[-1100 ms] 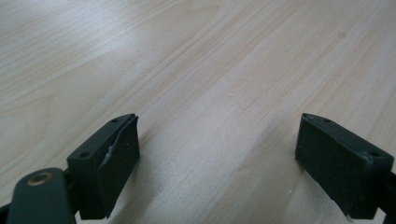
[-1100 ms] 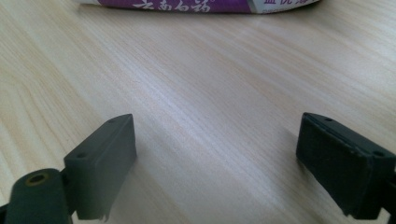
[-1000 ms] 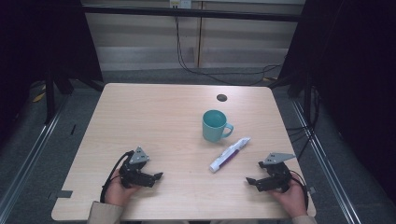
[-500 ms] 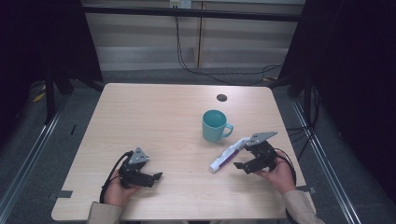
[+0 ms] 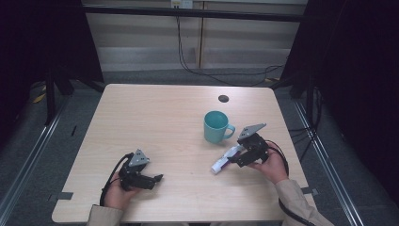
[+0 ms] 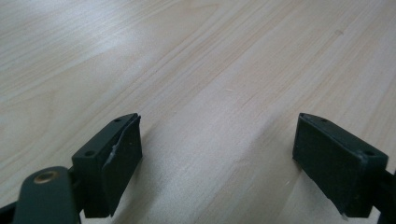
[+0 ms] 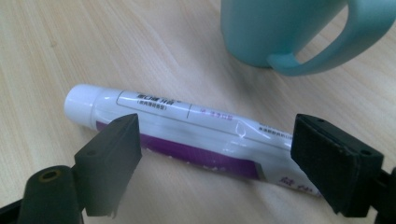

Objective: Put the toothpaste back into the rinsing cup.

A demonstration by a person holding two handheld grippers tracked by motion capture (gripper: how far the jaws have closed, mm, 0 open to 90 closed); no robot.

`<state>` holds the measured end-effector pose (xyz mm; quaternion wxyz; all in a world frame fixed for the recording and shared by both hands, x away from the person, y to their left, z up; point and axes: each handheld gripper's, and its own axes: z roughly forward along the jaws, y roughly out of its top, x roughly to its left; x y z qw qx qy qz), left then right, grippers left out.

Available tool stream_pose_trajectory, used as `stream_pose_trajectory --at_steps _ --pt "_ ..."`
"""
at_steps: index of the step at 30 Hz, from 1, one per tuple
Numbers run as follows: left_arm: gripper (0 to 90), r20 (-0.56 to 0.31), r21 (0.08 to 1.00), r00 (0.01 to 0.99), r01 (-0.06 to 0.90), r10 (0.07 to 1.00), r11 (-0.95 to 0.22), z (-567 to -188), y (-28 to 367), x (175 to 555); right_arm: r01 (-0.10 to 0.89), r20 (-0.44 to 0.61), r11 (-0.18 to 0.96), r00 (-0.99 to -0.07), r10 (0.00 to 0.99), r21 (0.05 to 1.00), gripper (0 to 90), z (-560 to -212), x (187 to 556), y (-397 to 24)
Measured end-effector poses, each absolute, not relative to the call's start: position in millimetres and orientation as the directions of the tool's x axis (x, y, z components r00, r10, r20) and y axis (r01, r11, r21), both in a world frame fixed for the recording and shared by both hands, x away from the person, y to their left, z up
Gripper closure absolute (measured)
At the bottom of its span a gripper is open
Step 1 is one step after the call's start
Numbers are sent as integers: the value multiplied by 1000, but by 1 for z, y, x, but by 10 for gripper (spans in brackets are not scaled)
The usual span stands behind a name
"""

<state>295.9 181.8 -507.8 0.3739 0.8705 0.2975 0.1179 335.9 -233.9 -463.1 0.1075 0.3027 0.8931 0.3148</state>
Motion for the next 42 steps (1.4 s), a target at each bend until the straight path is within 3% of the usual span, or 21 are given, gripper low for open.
stream_pose_trajectory --at_steps 14,27,34,39,42 --pt "153 -19 722 794 431 607 -541 -508 182 296 479 40 628 -813 581 613 145 -473 351 -222" --pt "153 -19 721 795 431 606 -543 -508 182 296 462 55 686 -848 527 561 145 -478 338 -228" --pt "153 -21 724 792 433 610 -537 -508 182 295 475 54 721 -851 523 504 196 -489 323 -238" --pt "153 -22 724 791 434 611 -536 -508 182 295 475 57 708 -848 526 523 231 -489 315 -244" --pt "154 -18 723 791 433 612 -538 -508 182 295 467 37 713 -848 528 523 324 -488 311 -247"
